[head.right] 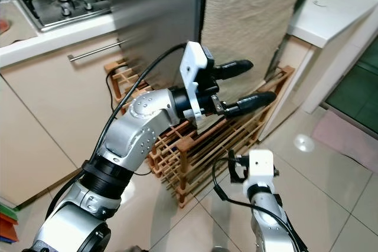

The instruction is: Restocking fridge

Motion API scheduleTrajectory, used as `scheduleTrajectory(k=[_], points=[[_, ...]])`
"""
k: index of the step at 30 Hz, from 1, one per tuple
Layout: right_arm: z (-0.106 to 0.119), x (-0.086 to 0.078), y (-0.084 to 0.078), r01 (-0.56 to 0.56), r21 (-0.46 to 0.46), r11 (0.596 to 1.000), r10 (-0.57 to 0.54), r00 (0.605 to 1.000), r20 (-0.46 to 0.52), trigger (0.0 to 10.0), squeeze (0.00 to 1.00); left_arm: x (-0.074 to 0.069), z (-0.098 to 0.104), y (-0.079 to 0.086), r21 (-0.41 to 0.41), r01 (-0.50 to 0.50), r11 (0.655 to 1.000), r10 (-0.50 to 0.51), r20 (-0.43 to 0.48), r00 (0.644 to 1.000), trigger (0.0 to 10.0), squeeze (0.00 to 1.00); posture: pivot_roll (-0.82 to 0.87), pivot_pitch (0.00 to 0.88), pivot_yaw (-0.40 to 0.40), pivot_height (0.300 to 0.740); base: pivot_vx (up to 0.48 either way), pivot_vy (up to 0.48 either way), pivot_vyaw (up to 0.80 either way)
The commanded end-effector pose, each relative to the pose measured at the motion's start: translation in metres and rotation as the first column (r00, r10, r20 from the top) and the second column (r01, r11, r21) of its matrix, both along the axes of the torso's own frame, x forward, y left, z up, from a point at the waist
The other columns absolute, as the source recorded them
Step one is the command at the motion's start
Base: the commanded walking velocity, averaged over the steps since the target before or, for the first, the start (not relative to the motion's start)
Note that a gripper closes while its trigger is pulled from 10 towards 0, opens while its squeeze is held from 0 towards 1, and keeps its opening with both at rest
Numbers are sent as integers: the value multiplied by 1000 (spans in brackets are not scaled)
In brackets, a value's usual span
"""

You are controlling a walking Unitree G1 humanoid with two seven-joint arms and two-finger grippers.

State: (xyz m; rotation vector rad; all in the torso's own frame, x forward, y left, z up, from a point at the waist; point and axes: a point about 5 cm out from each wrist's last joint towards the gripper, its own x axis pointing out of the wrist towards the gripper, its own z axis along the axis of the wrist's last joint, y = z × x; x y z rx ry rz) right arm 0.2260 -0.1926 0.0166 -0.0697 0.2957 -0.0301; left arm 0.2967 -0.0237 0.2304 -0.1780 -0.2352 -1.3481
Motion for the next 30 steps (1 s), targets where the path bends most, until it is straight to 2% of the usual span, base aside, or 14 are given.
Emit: scheduleTrajectory(k=[1,4,5,6,7,8,10,13,16,20,22,23,27,30], points=[[-1,1,1,-15,-13,1000,15,1000,-3,10000,0,-4,7,-1,-21,25,999,-25,13,1000,10000,0,-161,0,38,740,0,0,0],[-6,0,1,-31,-34,999,30,999,-25,10000,0,1,7,7,-5,-34,999,34,17,999,10000,0,-166,0,44,740,0,0,0],[-6,1,2,-26,-31,999,25,1000,-18,10000,0,14,3,16,18,-175,984,175,9,985,10000,0,-166,0,47,740,0,0,0],[-6,1,1,-17,-28,999,17,1000,-12,10000,0,22,0,22,22,-257,966,258,-3,966,10000,0,-166,0,47,740,0,0,0],[-6,1,1,-12,-25,1000,12,1000,-8,10000,0,29,-1,28,20,-323,946,324,-19,946,10000,0,-166,0,46,740,0,0,0],[-6,1,1,-12,-25,1000,12,1000,-8,10000,0,29,-1,28,20,-323,946,324,-19,946,10000,0,-166,0,46,740,0,0,0],[-2,2,-3,19,-35,999,-18,999,39,10000,0,47,-9,53,24,-542,840,542,-71,837,10000,0,-161,0,46,740,0,0,0],[6,6,-7,46,-37,998,-42,994,100,10000,0,58,-20,77,51,-677,734,677,-129,725,10000,0,-158,0,46,740,0,0,0],[18,13,-6,37,-38,999,-30,988,151,10000,0,59,-29,90,67,-721,690,721,-150,676,10000,0,-153,0,45,740,0,0,0],[26,18,0,17,-37,999,-10,983,183,10000,0,55,-35,90,76,-717,693,718,-161,677,10000,0,-144,0,41,740,0,0,0],[30,21,7,1,-37,999,6,979,202,10000,0,52,-36,80,77,-684,726,686,-159,710,10000,0,-141,0,38,740,0,0,0],[34,22,12,-14,-39,999,22,975,221,10000,0,47,-37,69,84,-637,766,642,-154,751,10000,0,-141,0,38,740,0,0,0],[37,24,14,-20,-38,999,29,973,230,10000,0,43,-41,57,106,-581,807,591,-141,794,10000,0,-140,0,36,740,0,0,0],[37,24,14,-22,-39,999,31,973,230,10000,0,42,-43,49,110,-563,819,573,-135,808,10000,0,-143,0,35,740,0,0,0]])
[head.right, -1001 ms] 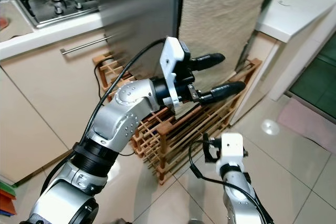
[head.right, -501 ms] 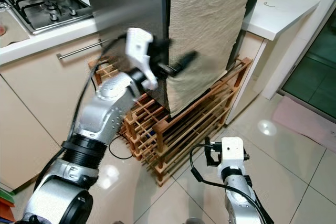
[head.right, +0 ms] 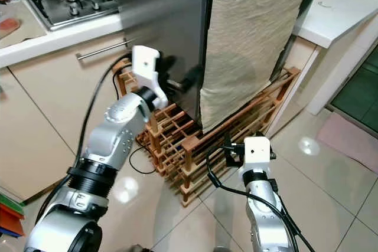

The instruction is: Restocking fridge

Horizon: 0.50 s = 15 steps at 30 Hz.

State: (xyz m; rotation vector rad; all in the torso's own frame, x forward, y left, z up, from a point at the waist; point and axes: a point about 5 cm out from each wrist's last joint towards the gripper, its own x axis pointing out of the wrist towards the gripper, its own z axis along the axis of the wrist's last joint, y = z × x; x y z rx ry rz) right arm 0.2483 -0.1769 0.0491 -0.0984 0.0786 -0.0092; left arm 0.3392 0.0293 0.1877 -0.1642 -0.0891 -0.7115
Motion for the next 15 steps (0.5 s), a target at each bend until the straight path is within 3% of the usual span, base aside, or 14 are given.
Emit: scheduleTrajectory(k=[1,15], points=[[5,2,-1,6,-7,1000,-6,1000,18,10000,0,0,-1,-6,19,23,1000,-23,10,1000,10000,0,-146,0,35,740,0,0,0],[10,2,0,5,-11,1000,-5,1000,27,10000,0,14,-2,-20,79,27,997,-28,16,999,10000,0,-162,0,42,740,0,0,0]])
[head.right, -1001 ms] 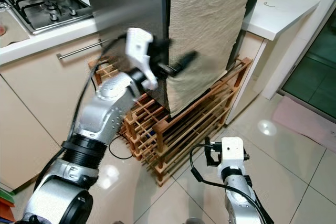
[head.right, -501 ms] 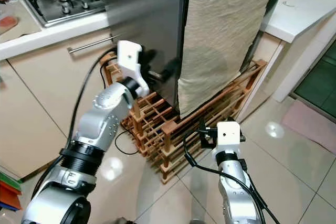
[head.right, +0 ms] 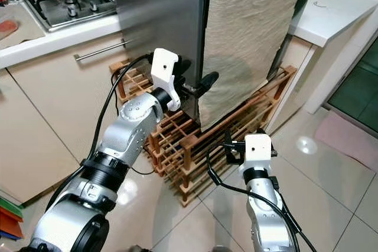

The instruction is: Restocking fridge

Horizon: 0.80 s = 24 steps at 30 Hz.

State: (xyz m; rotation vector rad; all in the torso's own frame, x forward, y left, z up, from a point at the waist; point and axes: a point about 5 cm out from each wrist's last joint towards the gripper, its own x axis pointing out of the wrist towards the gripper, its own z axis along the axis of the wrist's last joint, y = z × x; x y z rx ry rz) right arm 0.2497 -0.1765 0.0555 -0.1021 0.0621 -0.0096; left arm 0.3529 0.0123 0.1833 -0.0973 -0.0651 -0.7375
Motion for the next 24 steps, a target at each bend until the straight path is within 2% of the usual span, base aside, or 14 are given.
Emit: scheduleTrajectory(k=[1,10,13,17,20,22,23,24], points=[[4,0,0,7,-7,1000,-7,1000,11,10000,0,3,4,-3,9,9,1000,-9,15,1000,10000,0,-167,0,45,740,0,0,0],[6,-3,0,15,-7,1000,-15,1000,11,10000,0,11,8,-3,20,20,1000,-21,22,1000,10000,0,-177,0,52,740,0,0,0],[8,-2,0,14,-9,1000,-14,1000,15,10000,0,15,11,-16,51,38,998,-39,23,999,10000,0,-184,0,56,740,0,0,0],[9,-4,-1,15,-11,1000,-15,1000,14,10000,0,15,14,-27,48,63,997,-63,13,998,10000,0,-189,3,60,740,0,0,0],[9,-6,-1,17,-11,1000,-17,1000,10,10000,0,10,15,-46,47,106,993,-105,-24,994,10000,0,-197,6,61,740,0,0,0],[9,-6,-1,17,-12,1000,-17,1000,9,10000,0,8,15,-50,39,127,991,-125,-32,992,10000,0,-199,7,62,740,0,0,0],[9,-7,-1,18,-12,1000,-18,1000,8,10000,0,2,15,-60,29,175,984,-174,-36,984,10000,0,-200,8,61,740,0,0,0],[9,-7,-1,18,-12,1000,-18,1000,7,10000,0,1,16,-63,27,188,982,-187,-34,982,10000,0,-201,9,61,740,0,0,0]])
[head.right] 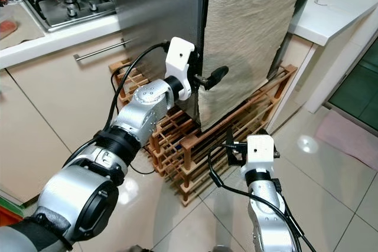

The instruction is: Restocking fridge

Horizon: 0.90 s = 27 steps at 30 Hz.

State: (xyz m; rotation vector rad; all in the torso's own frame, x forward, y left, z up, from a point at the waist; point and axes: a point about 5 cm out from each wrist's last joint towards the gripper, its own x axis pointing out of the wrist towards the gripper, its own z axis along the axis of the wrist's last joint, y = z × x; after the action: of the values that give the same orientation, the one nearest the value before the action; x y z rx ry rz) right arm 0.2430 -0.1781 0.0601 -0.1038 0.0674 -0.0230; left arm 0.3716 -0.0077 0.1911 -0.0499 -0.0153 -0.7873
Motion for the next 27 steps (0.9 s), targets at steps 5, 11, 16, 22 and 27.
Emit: scheduleTrajectory(k=[5,11,16,22,27], points=[[2,-3,-1,6,-11,1000,-6,1000,-5,10000,0,-50,26,-67,-133,446,885,-433,112,894,10000,0,-204,13,61,740,0,0,0],[-43,-24,-29,111,-9,994,-110,973,-204,10000,0,-57,47,-71,-192,536,822,-506,185,842,10000,0,-186,14,59,740,0,0,0],[-39,-21,-37,154,-9,988,-153,972,-179,10000,0,-63,59,-75,-238,589,772,-552,206,808,10000,0,-201,11,73,740,0,0,0],[-27,-6,-17,54,-10,999,-55,990,-131,10000,0,-72,61,-74,-234,632,739,-591,224,775,10000,0,-197,8,68,740,0,0,0],[-29,-3,10,-102,30,994,105,984,-147,10000,0,-66,53,-43,-234,577,783,-540,206,816,10000,0,-180,9,62,740,0,0,0]])
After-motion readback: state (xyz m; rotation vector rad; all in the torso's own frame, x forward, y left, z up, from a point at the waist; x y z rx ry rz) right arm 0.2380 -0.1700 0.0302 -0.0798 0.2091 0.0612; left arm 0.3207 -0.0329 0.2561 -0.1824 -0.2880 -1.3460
